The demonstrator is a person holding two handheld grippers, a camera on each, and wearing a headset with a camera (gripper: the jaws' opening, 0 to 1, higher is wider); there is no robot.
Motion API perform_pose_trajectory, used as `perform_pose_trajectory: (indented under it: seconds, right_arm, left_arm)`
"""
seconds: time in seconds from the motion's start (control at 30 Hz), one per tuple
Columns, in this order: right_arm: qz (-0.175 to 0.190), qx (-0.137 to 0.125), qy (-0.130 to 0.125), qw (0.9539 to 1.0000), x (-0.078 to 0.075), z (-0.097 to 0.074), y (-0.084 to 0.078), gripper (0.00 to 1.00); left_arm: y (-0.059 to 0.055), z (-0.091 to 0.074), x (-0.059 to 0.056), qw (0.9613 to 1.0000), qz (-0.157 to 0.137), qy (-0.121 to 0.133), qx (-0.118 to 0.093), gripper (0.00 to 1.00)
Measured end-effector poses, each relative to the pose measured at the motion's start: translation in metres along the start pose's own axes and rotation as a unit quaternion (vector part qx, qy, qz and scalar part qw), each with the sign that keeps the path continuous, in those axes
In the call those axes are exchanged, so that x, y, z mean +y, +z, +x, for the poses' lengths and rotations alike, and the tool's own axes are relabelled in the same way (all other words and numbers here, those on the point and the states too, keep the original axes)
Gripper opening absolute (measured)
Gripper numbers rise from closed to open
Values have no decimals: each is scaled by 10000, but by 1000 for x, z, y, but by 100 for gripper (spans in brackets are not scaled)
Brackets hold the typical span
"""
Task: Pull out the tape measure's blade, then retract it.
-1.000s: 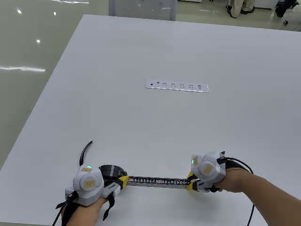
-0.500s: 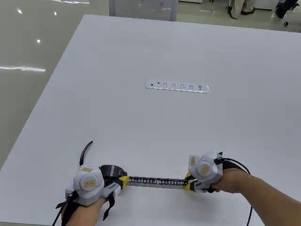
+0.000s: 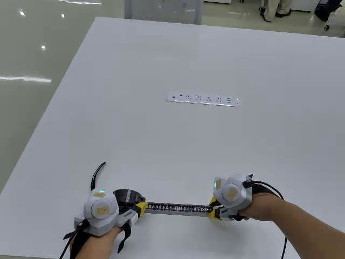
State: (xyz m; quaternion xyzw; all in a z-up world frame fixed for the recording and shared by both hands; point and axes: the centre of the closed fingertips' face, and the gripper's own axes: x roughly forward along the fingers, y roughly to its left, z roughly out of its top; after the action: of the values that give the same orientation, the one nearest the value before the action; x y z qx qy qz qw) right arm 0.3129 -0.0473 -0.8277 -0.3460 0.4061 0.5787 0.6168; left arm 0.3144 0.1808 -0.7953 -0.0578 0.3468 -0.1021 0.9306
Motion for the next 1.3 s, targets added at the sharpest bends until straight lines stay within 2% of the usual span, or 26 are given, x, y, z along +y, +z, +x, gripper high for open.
perform_pose_trajectory:
  seconds: [1.3]
  right_arm:
    - [115,-212,139,9996,5,16,32,14]
  left_arm:
    - [0,0,0,10000,-62,-18,24,59]
